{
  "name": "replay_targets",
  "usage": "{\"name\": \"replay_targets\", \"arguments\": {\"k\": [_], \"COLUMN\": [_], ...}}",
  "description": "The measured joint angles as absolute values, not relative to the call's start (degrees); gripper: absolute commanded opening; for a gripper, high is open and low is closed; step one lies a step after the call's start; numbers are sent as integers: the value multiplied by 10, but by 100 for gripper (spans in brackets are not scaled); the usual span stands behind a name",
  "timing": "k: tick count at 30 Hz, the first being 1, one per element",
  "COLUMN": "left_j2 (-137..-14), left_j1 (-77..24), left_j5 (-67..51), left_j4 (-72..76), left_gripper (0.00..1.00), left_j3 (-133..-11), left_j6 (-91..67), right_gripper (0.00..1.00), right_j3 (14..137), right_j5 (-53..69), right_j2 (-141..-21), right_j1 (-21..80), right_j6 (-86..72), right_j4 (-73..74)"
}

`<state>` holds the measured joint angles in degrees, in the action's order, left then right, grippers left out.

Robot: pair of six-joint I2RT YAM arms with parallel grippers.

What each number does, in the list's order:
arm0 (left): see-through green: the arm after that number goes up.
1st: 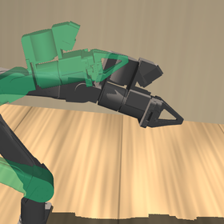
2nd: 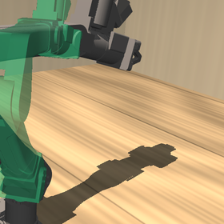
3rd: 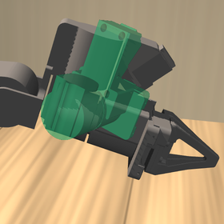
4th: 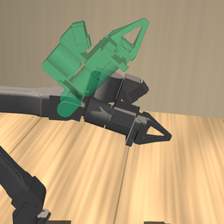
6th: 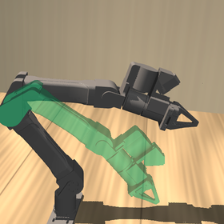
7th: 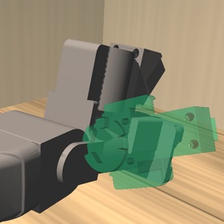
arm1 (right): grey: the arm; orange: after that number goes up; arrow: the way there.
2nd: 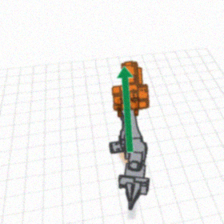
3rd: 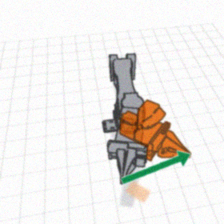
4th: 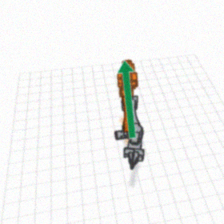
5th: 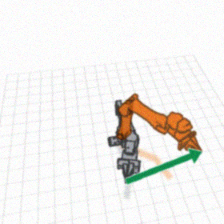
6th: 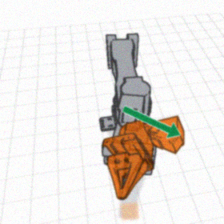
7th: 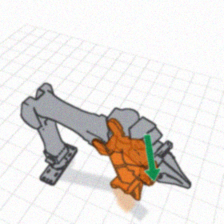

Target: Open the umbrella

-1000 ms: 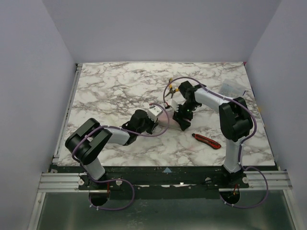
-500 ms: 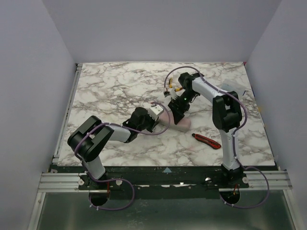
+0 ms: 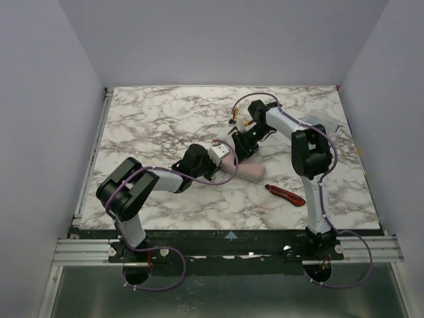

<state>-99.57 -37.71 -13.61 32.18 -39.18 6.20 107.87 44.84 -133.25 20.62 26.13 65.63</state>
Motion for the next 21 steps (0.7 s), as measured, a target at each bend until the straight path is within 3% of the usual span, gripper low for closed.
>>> {"name": "replay_targets", "arguments": {"k": [9, 21], "left_j2": [-992, -972], "left_j1": [-376, -403], "left_j5": [-136, -67], "left_j4": [311, 306], "left_gripper": [0, 0], "left_j3": [-389, -374], "left_j6": [55, 35], "right_gripper": [0, 0], "right_j3": [964, 890], "right_j5": [448, 451], "right_j2": [-1276, -1234], "right_j1": [202, 206], "right_j6": [157, 62], "right_j4": [546, 463]}}
